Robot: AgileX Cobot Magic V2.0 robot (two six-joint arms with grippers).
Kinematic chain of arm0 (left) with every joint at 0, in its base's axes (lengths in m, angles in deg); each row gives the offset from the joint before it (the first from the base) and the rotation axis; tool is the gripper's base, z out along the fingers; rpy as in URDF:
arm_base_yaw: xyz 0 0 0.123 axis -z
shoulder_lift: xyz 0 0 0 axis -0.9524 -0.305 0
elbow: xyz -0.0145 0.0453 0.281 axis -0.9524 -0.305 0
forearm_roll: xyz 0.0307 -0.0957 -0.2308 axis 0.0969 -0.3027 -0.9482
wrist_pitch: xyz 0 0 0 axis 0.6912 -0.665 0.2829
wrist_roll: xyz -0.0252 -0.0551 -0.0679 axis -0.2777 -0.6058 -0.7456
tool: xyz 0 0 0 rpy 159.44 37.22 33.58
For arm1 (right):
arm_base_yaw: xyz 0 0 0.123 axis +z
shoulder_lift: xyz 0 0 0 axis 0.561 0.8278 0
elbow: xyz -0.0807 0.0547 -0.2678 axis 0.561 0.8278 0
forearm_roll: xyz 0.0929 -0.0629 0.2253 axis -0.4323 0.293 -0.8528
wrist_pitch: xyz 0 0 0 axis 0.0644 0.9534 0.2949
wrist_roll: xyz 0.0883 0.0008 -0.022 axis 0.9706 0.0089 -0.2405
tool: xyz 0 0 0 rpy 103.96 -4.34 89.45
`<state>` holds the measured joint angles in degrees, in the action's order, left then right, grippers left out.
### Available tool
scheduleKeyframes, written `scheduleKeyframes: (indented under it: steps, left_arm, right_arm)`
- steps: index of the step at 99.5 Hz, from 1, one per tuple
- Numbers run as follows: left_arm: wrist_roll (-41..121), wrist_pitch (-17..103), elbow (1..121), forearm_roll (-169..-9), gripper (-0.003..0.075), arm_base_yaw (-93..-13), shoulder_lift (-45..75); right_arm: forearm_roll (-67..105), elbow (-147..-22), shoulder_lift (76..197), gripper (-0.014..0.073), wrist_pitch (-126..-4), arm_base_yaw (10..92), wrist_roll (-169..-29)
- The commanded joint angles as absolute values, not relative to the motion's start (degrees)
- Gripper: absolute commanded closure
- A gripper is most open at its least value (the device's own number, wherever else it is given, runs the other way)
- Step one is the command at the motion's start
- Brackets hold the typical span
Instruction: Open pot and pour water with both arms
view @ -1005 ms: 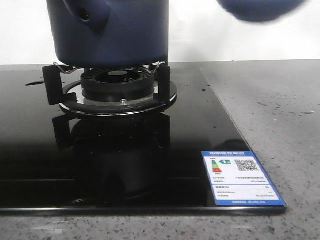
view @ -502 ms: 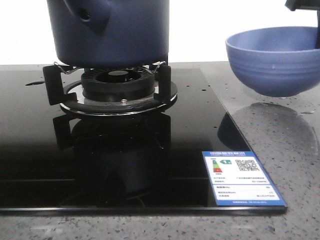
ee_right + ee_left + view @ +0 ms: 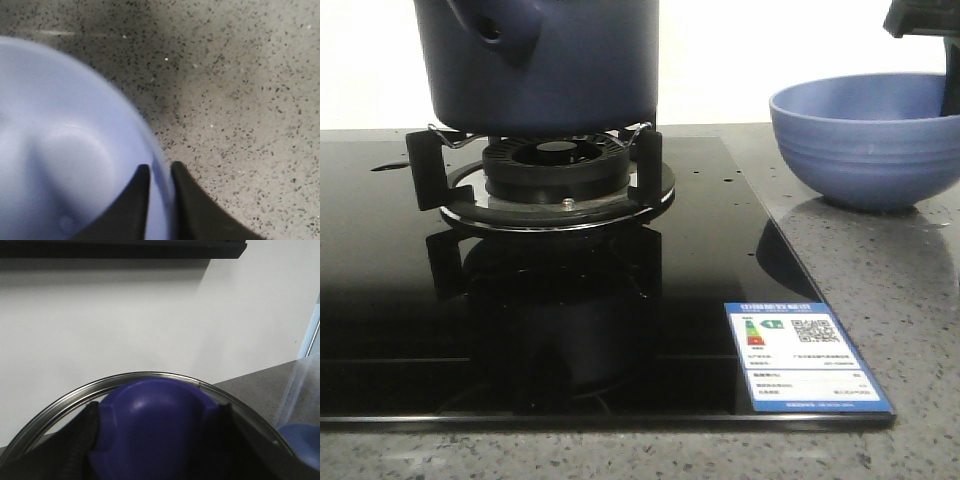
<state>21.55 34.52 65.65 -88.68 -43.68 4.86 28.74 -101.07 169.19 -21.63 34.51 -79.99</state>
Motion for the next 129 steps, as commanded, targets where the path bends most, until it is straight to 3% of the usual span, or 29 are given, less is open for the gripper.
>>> scheduleKeyframes:
  steps: [1, 11, 18, 63, 129]
  left_arm:
    - [21.51, 28.17, 67.77, -88.96, 0.0342, -43.14, 6.23]
    - [21.51, 28.17, 67.77, -88.96, 0.0342, -43.14, 6.23]
    - [21.51, 28.17, 67.77, -88.96, 0.0342, -43.14, 6.03]
    - [21.51, 23.79, 67.77, -88.96, 0.0342, -38.38, -1.47]
    - [21.51, 21.53, 67.77, -88.96, 0.0342, -37.91, -6.58]
  right_arm:
    - [28.34, -102.38, 167.0, 0.0389, -23.15, 34.11, -80.22]
    - [29.0, -103.5, 166.86, 0.0256, -21.81, 34.11, -80.54]
    - [29.41, -105.46, 166.03, 0.0211, -20.12, 34.11, -80.65]
    - [24.64, -111.08, 153.3, 0.0209, -20.0, 34.11, -83.68]
    - [23.66, -110.97, 152.65, 0.0209, -20.01, 34.11, -85.6]
